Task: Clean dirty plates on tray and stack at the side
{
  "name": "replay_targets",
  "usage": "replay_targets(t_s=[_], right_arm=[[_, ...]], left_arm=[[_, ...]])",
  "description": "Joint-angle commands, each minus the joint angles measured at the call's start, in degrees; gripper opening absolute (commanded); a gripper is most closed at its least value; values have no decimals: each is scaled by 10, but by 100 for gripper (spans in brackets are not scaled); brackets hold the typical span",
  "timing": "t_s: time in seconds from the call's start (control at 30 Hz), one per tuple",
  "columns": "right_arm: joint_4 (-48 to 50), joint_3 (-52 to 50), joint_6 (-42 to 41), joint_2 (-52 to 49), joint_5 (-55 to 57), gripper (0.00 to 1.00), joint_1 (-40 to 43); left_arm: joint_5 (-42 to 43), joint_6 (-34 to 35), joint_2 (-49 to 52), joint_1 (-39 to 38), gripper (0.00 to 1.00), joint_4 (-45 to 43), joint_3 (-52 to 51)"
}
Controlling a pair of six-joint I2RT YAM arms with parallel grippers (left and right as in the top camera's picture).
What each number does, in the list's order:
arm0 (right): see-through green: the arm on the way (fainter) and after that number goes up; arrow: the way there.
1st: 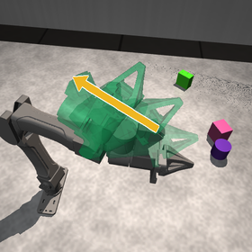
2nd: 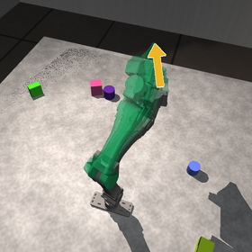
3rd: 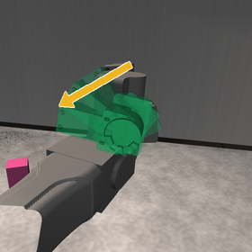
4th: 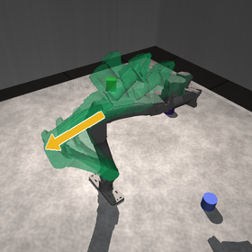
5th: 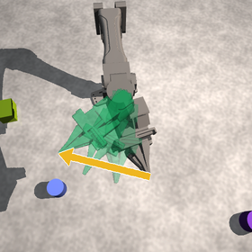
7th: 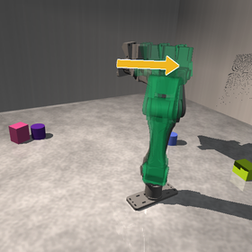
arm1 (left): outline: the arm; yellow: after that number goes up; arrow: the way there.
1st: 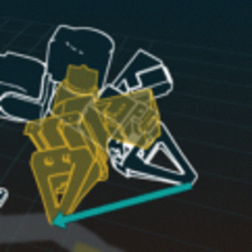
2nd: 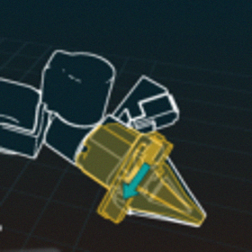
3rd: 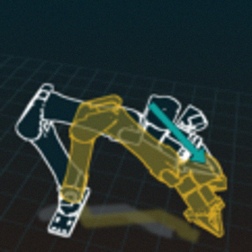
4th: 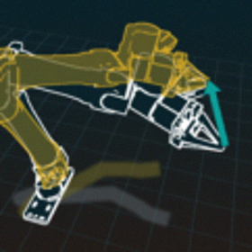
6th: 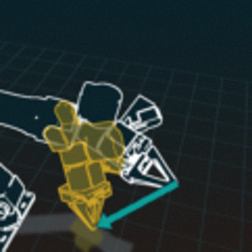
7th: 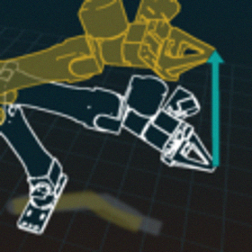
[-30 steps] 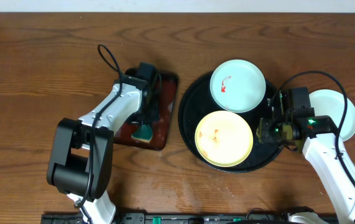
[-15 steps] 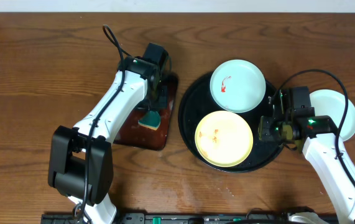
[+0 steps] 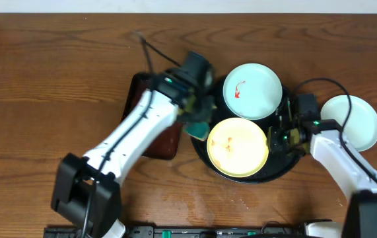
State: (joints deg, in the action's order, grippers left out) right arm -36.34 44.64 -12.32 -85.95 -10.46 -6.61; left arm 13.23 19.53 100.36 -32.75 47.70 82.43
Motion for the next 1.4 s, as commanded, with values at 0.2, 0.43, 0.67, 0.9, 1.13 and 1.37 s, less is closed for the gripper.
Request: replay_targets(t_s=[0.2, 0.43, 0.67, 0.9, 1.13, 1.37], right_arm=[[16, -5, 17, -78, -35, 1, -2], [26, -5, -6, -78, -31, 1, -2], [23, -5, -5, -78, -31, 1, -2], [23, -5, -9, -78, -31, 1, -2], [23, -5, -9, -78, -31, 1, -2], [21, -5, -9, -78, -31, 1, -2]], left_arm=[[14, 120, 72, -103, 7, -42, 8], [18, 175, 122, -133, 8, -78, 4], [112, 196, 200, -136, 8, -148, 3], [-4, 159, 225, -128, 7, -118, 4], [-256, 125, 223, -123, 7, -4, 22], [-325, 94, 223, -123, 7, 17, 31]])
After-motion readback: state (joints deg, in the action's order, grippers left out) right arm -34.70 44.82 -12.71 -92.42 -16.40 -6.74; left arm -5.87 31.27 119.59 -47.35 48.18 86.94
